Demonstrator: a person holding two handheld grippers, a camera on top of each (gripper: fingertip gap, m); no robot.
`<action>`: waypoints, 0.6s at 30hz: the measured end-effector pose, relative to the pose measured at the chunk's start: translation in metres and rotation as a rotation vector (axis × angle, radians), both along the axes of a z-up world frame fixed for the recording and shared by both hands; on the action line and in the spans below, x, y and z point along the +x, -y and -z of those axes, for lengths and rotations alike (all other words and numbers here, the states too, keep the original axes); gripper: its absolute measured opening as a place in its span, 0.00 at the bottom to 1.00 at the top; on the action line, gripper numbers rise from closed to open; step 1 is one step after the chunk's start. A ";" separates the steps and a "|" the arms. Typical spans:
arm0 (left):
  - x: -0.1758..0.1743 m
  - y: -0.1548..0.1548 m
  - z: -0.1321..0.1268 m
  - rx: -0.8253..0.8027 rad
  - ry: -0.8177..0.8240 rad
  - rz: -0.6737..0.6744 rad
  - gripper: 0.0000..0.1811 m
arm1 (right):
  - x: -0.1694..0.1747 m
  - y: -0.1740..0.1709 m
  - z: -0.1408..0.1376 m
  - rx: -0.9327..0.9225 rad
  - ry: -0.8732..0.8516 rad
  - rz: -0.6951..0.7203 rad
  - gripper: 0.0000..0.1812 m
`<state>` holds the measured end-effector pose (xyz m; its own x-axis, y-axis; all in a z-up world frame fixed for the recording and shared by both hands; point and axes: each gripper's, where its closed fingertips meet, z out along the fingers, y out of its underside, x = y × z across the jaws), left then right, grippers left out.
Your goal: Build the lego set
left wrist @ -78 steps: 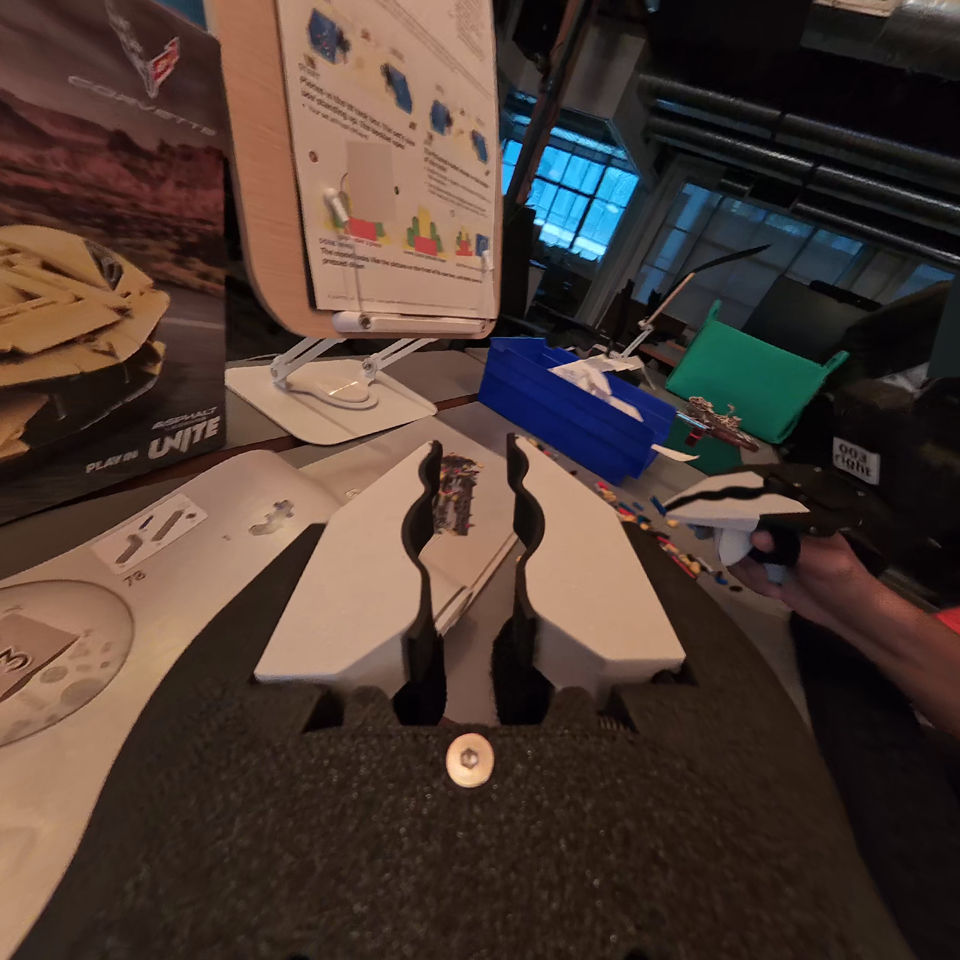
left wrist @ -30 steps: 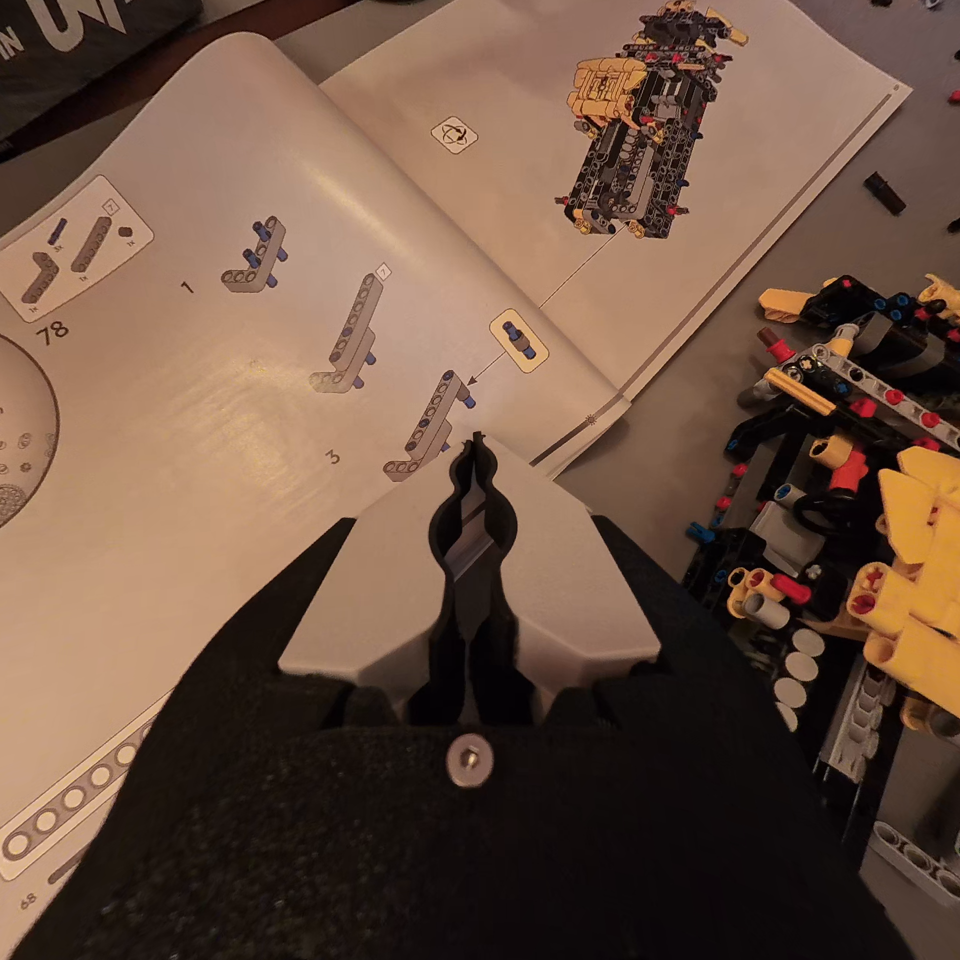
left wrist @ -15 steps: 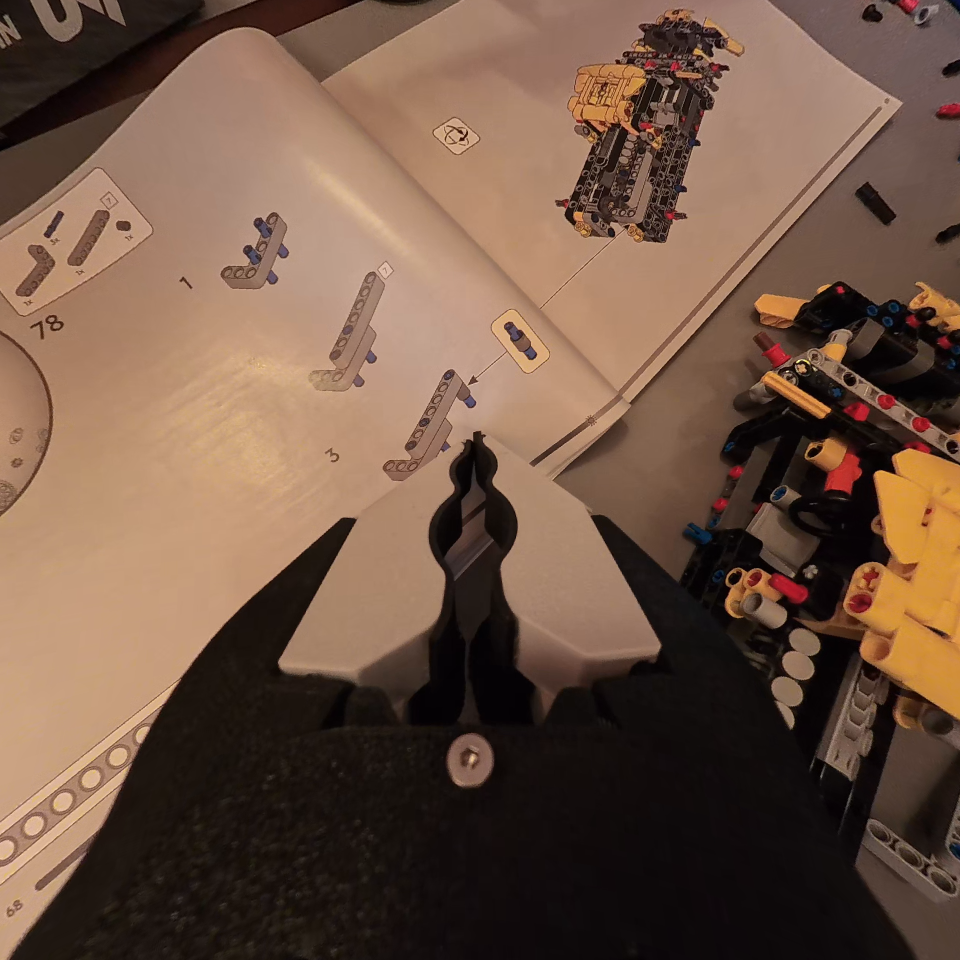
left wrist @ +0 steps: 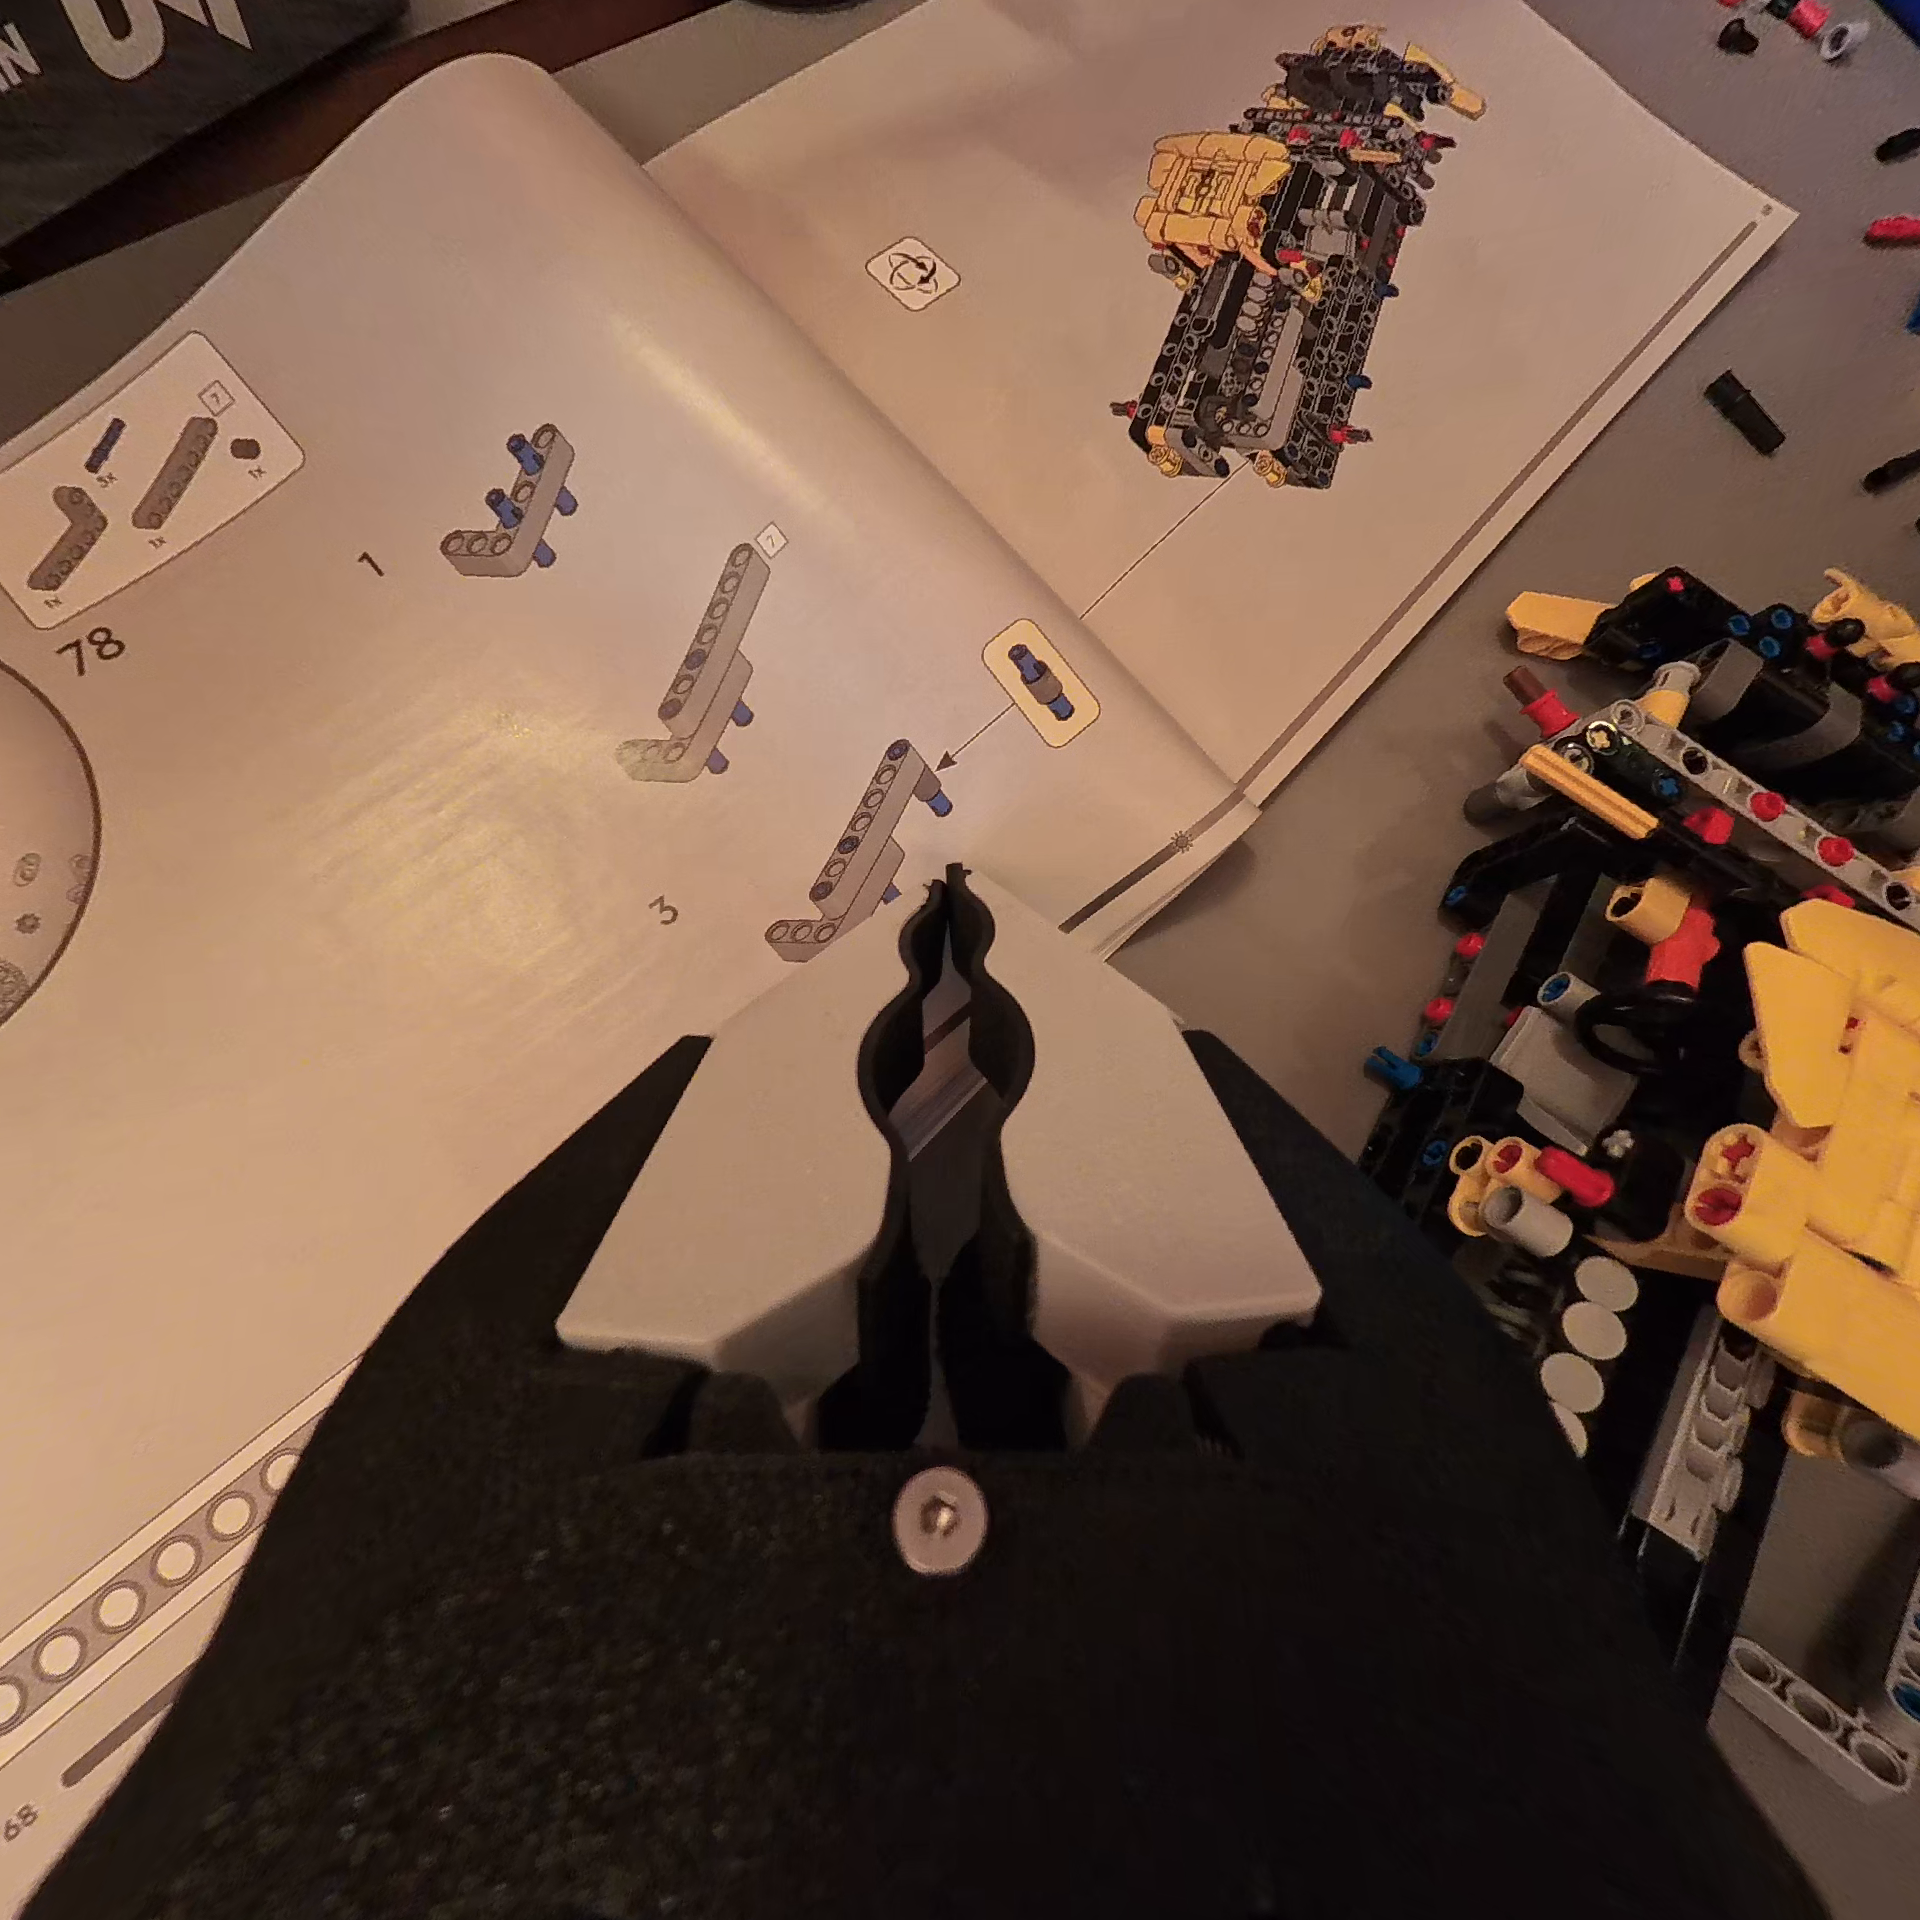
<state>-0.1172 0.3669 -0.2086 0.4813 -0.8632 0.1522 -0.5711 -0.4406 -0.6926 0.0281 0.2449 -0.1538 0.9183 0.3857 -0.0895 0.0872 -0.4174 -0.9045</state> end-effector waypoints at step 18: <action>0.000 0.000 -0.002 0.007 0.024 0.002 0.00 | -0.015 -0.011 -0.024 0.035 -0.204 -0.032 0.02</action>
<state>-0.1172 0.3669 -0.2063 0.4759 -0.8652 0.1579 -0.5551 -0.4347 -0.7092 0.0135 0.2559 -0.1296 0.8697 0.4205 -0.2586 -0.0868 -0.3855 -0.9186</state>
